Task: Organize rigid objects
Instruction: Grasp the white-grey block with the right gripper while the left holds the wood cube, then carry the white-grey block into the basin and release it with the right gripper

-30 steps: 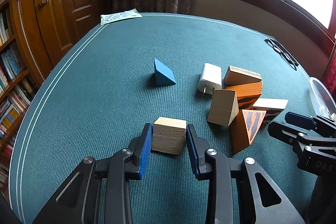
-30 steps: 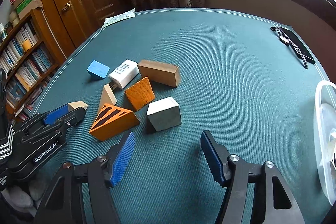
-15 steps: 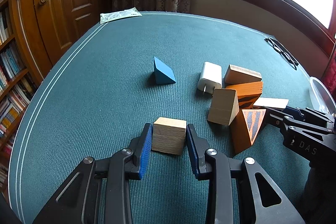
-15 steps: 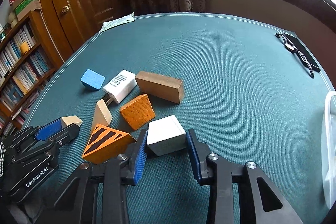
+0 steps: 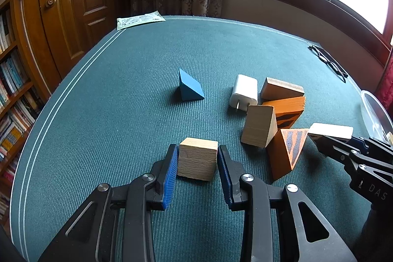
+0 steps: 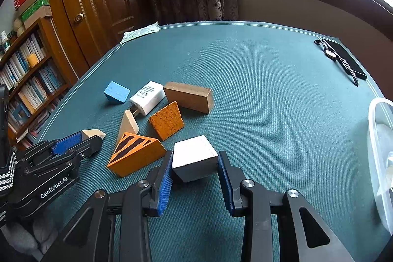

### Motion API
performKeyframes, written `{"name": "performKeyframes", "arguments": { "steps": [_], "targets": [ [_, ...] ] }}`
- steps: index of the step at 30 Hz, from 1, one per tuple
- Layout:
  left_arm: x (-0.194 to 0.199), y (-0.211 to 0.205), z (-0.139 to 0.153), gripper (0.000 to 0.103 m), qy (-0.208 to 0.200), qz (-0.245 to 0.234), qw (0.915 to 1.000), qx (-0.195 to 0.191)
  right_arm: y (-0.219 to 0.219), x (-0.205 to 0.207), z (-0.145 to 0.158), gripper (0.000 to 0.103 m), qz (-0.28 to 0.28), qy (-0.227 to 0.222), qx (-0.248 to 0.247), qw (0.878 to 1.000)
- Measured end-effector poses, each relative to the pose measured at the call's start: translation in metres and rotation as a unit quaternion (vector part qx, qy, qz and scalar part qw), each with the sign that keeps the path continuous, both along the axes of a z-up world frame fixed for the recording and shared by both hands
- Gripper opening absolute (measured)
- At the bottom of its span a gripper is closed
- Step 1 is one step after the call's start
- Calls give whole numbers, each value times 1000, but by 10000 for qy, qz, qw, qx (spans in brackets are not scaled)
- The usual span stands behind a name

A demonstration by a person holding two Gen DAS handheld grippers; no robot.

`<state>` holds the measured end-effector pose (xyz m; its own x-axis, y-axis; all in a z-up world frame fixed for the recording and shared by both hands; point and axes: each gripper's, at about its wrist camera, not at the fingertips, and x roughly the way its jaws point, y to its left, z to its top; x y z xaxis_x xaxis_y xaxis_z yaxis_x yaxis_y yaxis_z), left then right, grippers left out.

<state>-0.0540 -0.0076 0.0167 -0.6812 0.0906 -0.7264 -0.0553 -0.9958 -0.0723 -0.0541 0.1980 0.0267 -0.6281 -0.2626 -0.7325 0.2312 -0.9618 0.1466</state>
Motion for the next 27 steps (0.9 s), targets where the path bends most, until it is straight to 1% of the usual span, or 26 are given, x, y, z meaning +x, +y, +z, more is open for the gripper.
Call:
{"name": "performKeyframes", "arguments": {
  "steps": [16,22,27],
  "targets": [
    [21,15,3,33,-14,-320,9995,63,28,37,12,37,-150,139,-200,9996],
    [30,28,5,33,-42,-542,9984,120,54,45,16,37,-392,96,-360,9985],
    [38,39,9,33,8,-709,9974,127,79,52,25,37,-708,239,-383,9965]
  ]
}}
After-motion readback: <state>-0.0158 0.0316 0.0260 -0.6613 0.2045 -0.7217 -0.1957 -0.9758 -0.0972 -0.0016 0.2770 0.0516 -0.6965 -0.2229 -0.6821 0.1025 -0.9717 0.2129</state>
